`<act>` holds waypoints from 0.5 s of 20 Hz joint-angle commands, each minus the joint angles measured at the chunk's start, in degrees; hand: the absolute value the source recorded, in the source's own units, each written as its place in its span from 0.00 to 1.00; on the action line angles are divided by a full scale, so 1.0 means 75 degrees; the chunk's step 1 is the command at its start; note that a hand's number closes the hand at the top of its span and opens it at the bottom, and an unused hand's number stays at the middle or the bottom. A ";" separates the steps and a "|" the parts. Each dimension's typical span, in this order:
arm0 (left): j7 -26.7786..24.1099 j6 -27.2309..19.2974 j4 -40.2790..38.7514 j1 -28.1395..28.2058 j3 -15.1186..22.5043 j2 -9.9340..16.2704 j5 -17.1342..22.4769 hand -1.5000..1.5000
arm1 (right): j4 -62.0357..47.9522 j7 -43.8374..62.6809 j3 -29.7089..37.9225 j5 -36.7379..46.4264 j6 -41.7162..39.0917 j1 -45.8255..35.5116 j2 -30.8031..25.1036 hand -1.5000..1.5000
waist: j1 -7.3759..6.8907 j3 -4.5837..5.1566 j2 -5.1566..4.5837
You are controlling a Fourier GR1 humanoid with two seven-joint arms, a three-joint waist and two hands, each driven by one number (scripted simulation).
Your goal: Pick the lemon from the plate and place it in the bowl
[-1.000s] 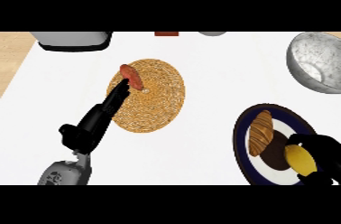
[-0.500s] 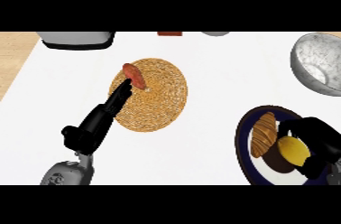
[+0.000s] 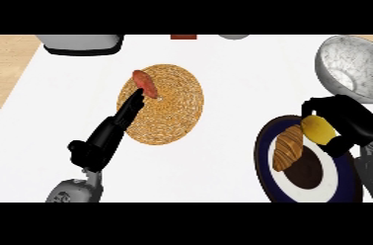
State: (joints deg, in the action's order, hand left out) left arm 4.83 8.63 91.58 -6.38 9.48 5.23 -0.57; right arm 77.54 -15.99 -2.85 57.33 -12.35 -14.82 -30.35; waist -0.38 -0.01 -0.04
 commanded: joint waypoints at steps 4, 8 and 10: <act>-0.0162 0.0177 0.0077 0.0328 -0.0215 0.0268 0.0083 0.50 | 0.1172 -0.0074 0.1507 -0.1593 0.0423 -0.0227 0.0422 1.00 | 0.0150 0.0003 0.0064; -0.0406 0.0079 -0.0197 0.0194 -0.0151 0.0073 -0.0037 0.50 | 0.1133 0.0316 0.2438 -0.2802 -0.0210 -0.0752 0.0567 1.00 | 0.0110 0.0004 0.0026; 0.0034 0.0001 -0.0034 -0.0106 -0.0087 -0.0017 -0.0086 0.50 | 0.0842 0.0833 0.2620 -0.2935 -0.0504 -0.1421 0.0465 1.00 | 0.0034 0.0002 0.0011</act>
State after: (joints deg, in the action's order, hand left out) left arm 3.73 9.12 90.72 -6.00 8.27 5.83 -0.58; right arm 84.78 -13.34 12.45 40.22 -13.60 -20.69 -27.28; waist 0.34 0.02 0.17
